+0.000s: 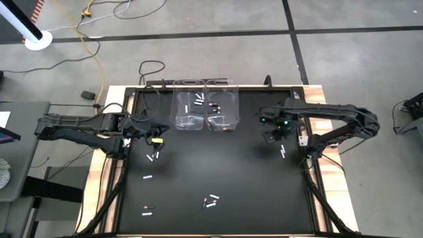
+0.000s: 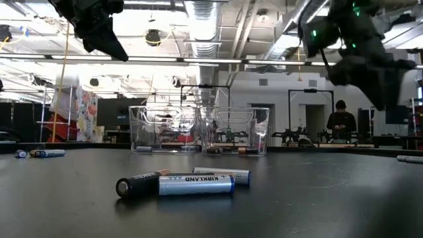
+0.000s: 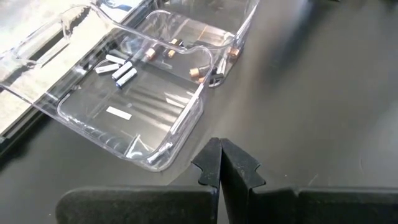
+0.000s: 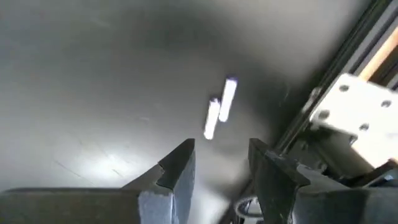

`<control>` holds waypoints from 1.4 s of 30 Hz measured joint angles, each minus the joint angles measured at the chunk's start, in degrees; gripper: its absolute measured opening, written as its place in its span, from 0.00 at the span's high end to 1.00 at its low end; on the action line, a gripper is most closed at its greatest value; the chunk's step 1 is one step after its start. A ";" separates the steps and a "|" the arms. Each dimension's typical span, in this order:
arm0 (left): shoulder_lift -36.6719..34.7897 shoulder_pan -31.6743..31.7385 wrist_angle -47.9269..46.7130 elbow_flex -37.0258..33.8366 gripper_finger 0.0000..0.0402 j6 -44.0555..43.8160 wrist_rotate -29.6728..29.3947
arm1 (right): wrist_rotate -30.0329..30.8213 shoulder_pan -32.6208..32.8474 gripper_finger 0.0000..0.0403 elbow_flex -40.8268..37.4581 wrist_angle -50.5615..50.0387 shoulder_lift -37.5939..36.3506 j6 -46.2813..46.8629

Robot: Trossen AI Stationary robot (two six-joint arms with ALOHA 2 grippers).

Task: Sort batteries
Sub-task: Put the white battery into the left transparent bin

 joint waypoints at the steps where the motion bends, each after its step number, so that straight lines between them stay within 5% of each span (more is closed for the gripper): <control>1: 0.00 0.01 0.00 0.00 1.00 0.00 0.00 | -1.09 -0.34 0.59 -1.16 0.41 0.45 -0.04; 22: 0.00 0.00 0.02 0.00 1.00 -0.55 0.04 | -5.65 -10.58 0.60 -18.12 18.62 2.03 -3.51; 42: 0.00 0.00 0.02 0.00 1.00 -0.61 0.04 | -4.50 -12.77 0.79 -22.13 24.81 1.96 -4.50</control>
